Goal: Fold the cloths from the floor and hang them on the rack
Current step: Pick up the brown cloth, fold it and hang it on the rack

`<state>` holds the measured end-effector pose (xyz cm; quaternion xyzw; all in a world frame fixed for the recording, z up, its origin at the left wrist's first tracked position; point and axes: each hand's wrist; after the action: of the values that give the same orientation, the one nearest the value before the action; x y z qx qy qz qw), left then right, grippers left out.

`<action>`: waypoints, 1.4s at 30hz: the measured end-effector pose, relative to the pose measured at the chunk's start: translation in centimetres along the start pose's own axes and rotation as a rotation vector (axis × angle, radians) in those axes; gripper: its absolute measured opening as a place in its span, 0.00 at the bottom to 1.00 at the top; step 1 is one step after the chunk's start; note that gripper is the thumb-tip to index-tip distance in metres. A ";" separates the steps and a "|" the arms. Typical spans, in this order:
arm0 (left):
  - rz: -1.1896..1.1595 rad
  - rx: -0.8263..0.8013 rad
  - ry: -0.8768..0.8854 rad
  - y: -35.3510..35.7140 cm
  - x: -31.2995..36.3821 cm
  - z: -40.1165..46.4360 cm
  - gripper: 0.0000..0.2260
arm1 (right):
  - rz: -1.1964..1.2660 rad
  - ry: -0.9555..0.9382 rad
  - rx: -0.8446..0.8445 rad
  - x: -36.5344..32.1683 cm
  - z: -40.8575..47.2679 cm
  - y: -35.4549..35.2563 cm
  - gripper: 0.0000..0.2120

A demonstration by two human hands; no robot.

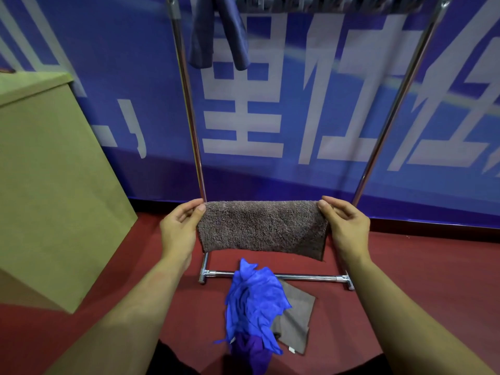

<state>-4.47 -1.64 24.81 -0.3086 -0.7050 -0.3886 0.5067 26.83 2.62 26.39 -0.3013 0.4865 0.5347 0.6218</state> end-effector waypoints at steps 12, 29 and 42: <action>0.214 -0.174 -0.060 -0.2 -0.5 -0.2 0.26 | -0.051 0.141 -0.236 1.7 0.3 -1.0 0.24; 0.246 -0.069 -0.010 0.0 -0.5 -0.5 0.16 | -0.106 0.076 -0.151 2.1 0.5 -1.0 0.17; 0.245 -0.025 0.033 0.2 0.0 -0.8 0.12 | -0.126 -0.067 -0.143 0.7 0.4 -0.7 0.12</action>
<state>-3.92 -2.26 24.99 -0.3920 -0.6487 -0.3377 0.5581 27.59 3.04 25.82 -0.3567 0.4060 0.5379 0.6470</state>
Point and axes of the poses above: each hand's wrist, its own z-axis towards the middle knuckle, its own y-axis out of the palm, x = y × z, and after that the axes turned 12 degrees about -y, right-handed
